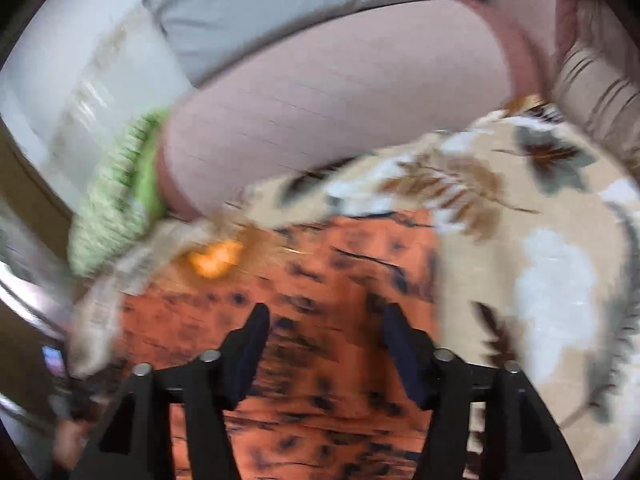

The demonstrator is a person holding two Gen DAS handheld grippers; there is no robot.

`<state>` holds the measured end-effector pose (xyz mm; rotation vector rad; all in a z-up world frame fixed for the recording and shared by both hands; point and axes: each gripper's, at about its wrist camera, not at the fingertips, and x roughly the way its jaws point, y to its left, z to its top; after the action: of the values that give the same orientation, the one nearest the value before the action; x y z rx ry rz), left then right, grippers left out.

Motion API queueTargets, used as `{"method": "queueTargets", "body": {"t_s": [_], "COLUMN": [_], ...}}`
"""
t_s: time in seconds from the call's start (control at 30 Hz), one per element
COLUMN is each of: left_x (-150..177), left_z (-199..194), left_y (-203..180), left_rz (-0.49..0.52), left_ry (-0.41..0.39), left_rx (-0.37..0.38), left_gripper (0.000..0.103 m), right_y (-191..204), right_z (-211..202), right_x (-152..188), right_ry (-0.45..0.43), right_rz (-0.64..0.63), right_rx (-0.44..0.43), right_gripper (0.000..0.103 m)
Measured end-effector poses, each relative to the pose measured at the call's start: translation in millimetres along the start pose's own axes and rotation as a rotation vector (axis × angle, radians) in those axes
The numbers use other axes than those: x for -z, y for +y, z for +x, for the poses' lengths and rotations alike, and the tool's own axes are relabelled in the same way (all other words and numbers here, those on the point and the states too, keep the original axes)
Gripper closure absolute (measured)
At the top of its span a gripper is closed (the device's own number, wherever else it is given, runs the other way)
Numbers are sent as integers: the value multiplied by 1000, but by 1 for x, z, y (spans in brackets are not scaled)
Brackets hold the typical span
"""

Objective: Fold small clothes

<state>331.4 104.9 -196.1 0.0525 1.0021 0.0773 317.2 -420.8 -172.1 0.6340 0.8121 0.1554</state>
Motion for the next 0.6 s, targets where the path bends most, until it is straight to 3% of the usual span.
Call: {"method": "queueTargets", "body": {"t_s": [0.07, 0.13, 0.17, 0.23, 0.4, 0.53, 0.6], "left_x": [-1, 0, 0, -1, 17, 73, 107], "left_z": [3, 7, 5, -6, -67, -121, -136], "left_y": [3, 7, 8, 11, 27, 49, 60], "left_rz": [-18, -40, -43, -51, -38, -76, -115], "left_ry": [3, 9, 13, 16, -74, -82, -56], "left_rx": [-7, 4, 6, 16, 94, 162, 161], "left_gripper": [6, 4, 5, 7, 7, 7, 7], "right_y": [-5, -40, -57, -57, -31, -27, -29], "right_z": [22, 59, 59, 39, -9, -68, -88], "right_x": [-1, 7, 10, 8, 26, 85, 118], "right_ry": [52, 148, 113, 58, 56, 88, 111], "right_rz": [23, 99, 190, 272, 171, 168, 192], "right_rx": [-99, 34, -34, -69, -57, -123, -147], "right_gripper": [28, 30, 31, 30, 30, 29, 27]}}
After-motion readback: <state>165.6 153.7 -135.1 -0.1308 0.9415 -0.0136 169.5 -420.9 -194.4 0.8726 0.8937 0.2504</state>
